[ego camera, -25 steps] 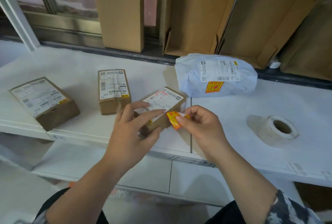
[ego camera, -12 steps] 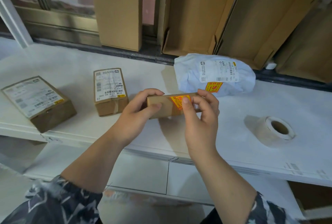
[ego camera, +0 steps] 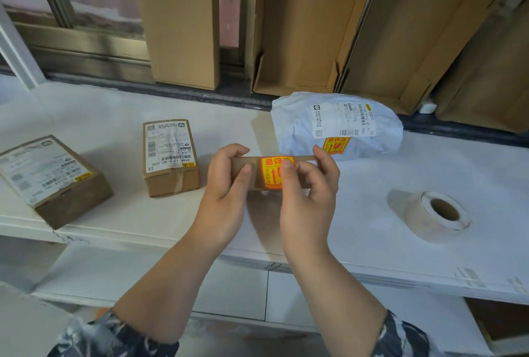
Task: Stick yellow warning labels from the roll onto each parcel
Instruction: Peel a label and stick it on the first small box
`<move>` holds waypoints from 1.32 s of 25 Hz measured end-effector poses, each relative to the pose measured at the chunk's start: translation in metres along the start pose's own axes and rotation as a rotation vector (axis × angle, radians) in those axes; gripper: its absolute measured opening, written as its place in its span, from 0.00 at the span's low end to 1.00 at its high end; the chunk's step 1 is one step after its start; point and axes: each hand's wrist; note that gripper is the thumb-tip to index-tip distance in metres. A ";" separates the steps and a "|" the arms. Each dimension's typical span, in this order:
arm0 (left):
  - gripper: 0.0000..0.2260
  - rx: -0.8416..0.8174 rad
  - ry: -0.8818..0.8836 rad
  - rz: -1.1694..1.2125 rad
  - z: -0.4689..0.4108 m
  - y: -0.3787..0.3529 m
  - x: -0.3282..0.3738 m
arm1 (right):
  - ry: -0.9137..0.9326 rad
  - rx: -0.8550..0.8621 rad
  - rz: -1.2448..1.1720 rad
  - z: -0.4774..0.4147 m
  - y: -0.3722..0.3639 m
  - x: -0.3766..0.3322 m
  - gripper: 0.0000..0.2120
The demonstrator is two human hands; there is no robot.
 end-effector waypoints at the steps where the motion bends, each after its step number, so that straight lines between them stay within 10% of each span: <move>1: 0.10 0.058 -0.045 -0.053 0.002 -0.006 0.002 | 0.015 0.017 0.013 0.001 -0.002 0.002 0.10; 33: 0.08 0.111 -0.167 -0.165 0.006 -0.031 0.004 | 0.154 0.123 0.158 -0.007 -0.004 0.029 0.10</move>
Point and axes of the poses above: each hand's wrist, its own z-axis away from the middle knuckle, its own y-axis out of the back of the hand, x = y × z
